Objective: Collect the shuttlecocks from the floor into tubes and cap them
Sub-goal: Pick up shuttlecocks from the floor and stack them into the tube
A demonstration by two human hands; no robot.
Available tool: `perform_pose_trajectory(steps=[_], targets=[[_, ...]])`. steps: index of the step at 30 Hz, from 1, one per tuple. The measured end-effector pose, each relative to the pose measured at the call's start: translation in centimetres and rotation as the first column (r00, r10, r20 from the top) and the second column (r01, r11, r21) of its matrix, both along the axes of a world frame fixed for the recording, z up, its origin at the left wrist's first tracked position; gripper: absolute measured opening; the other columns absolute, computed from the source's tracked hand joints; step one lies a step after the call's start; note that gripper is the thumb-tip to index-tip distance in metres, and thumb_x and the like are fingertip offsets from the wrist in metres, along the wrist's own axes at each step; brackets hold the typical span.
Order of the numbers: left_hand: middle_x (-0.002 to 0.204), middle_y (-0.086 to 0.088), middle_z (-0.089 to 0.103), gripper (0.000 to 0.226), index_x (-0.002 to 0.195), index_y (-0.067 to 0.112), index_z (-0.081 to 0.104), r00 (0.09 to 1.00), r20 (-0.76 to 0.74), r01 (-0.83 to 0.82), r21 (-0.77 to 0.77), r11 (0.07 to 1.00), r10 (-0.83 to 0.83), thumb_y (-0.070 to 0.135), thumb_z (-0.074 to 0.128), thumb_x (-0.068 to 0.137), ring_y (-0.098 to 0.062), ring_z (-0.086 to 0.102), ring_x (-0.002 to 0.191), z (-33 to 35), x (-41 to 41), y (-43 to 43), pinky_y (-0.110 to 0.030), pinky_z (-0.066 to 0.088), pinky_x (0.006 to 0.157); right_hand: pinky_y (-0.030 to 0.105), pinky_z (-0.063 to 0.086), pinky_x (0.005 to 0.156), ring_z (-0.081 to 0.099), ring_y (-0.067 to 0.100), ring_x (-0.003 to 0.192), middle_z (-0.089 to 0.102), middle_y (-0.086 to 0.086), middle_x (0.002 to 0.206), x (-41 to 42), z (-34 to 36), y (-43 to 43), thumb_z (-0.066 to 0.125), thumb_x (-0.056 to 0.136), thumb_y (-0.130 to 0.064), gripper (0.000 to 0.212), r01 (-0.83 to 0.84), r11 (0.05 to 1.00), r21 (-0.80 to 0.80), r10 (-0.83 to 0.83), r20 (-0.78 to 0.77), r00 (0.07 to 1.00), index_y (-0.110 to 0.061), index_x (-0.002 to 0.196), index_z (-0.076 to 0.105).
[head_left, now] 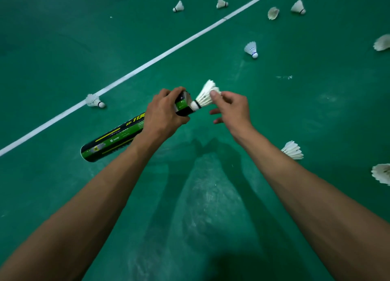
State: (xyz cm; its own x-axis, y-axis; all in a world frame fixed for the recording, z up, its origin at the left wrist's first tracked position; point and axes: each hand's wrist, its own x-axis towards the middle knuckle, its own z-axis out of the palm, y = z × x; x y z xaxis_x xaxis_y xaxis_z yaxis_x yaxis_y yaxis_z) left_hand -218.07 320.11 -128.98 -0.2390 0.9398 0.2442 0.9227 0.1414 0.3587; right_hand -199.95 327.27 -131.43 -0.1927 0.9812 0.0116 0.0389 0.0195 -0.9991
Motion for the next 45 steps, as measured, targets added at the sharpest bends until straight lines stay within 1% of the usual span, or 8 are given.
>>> perform_pose_trajectory(steps=[5, 9, 13, 17, 22, 29, 37, 45], targets=[[0.119, -0.009, 0.062, 0.078, 0.143, 0.024, 0.056, 0.999, 0.026, 0.019, 0.037, 0.999, -0.02, 0.028, 0.085, 0.07, -0.034, 0.06, 0.107, 0.8, 2.2, 0.6, -0.04, 0.05, 0.086, 0.064, 0.053, 0.069, 0.044, 0.018, 0.064, 0.044, 0.006, 0.062, -1.9, 0.4, -2.1, 0.052, 0.088, -0.062, 0.066, -0.147, 0.988, 0.037, 0.14, 0.148, 0.979, 0.001, 0.089, 0.07], [0.121, -0.006, 0.061, 0.078, 0.142, 0.026, 0.055, 1.0, 0.022, -0.012, 0.057, 0.998, 0.011, 0.032, 0.086, 0.071, -0.032, 0.06, 0.108, 1.3, 2.4, 0.1, -0.04, 0.051, 0.085, 0.035, 0.048, 0.076, 0.055, 0.0, 0.068, 0.066, -0.012, 0.075, -1.4, 2.0, -2.3, 0.044, 0.101, -0.054, 0.054, -0.101, 0.991, -0.091, 0.108, 0.077, 0.991, -0.014, 0.095, 0.08], [0.121, -0.003, 0.06, 0.078, 0.142, 0.029, 0.055, 0.999, 0.02, -0.042, 0.058, 0.997, 0.041, 0.034, 0.086, 0.071, -0.03, 0.059, 0.109, 1.8, 1.6, -1.0, -0.039, 0.05, 0.084, 0.033, 0.052, 0.077, 0.067, 0.005, 0.066, 0.07, -0.012, 0.06, -0.3, 3.4, -1.1, 0.045, 0.102, -0.04, 0.053, 0.197, 0.973, 0.122, -0.203, 0.036, 0.979, -0.019, 0.068, 0.079], [0.119, -0.002, 0.06, 0.079, 0.143, 0.031, 0.055, 0.999, -0.011, -0.046, 0.042, 0.998, 0.046, 0.034, 0.087, 0.07, -0.029, 0.059, 0.107, 2.3, 1.1, -2.2, -0.04, 0.051, 0.084, 0.04, 0.059, 0.081, 0.074, 0.02, 0.068, 0.075, 0.003, 0.066, -1.2, 4.8, -1.1, 0.044, 0.099, -0.049, 0.06, -0.19, 0.977, 0.095, 0.19, 0.006, 0.982, -0.013, 0.063, 0.076], [0.116, -0.004, 0.061, 0.074, 0.138, 0.025, 0.06, 0.998, -0.057, -0.007, 0.012, 1.0, 0.007, 0.034, 0.082, 0.069, -0.032, 0.061, 0.103, 3.0, 2.1, -3.3, -0.047, 0.053, 0.084, 0.03, 0.042, 0.07, 0.058, 0.023, 0.079, 0.066, 0.005, 0.079, -2.7, 5.5, -3.3, 0.04, 0.101, -0.062, 0.063, -0.437, 0.897, 0.065, 0.399, 0.305, 0.865, -0.018, 0.061, 0.062], [0.119, -0.005, 0.061, 0.075, 0.134, 0.017, 0.061, 0.993, -0.114, 0.026, -0.048, 0.999, -0.031, 0.035, 0.086, 0.066, -0.031, 0.061, 0.103, 5.2, 3.4, -4.9, -0.05, 0.054, 0.084, 0.034, 0.053, 0.083, 0.067, 0.015, 0.08, 0.071, 0.001, 0.083, -2.7, 6.6, -2.9, 0.047, 0.095, -0.068, 0.055, -0.641, 0.746, -0.18, 0.646, -0.035, 0.762, -0.02, 0.084, 0.071], [0.12, -0.009, 0.062, 0.083, 0.143, 0.025, 0.057, 0.989, -0.145, 0.047, 0.068, 0.997, -0.037, 0.029, 0.089, 0.067, -0.035, 0.06, 0.105, 6.5, 2.8, -4.0, -0.043, 0.051, 0.083, 0.046, 0.059, 0.077, 0.068, 0.031, 0.069, 0.069, 0.016, 0.074, -2.3, 8.7, -1.5, 0.057, 0.089, -0.065, 0.064, -0.353, 0.932, -0.082, 0.354, -0.004, 0.935, -0.007, 0.067, 0.071], [0.118, -0.008, 0.061, 0.068, 0.129, 0.011, 0.062, 0.998, -0.025, 0.058, 0.075, 0.995, -0.056, 0.032, 0.088, 0.07, -0.033, 0.06, 0.104, 3.5, 6.2, -2.5, -0.045, 0.051, 0.087, 0.019, 0.045, 0.059, 0.06, 0.007, 0.059, 0.067, -0.006, 0.065, 0.8, 8.7, -1.6, 0.053, 0.1, -0.054, 0.045, -0.547, 0.824, -0.149, 0.565, 0.136, 0.814, -0.018, 0.078, 0.068]])
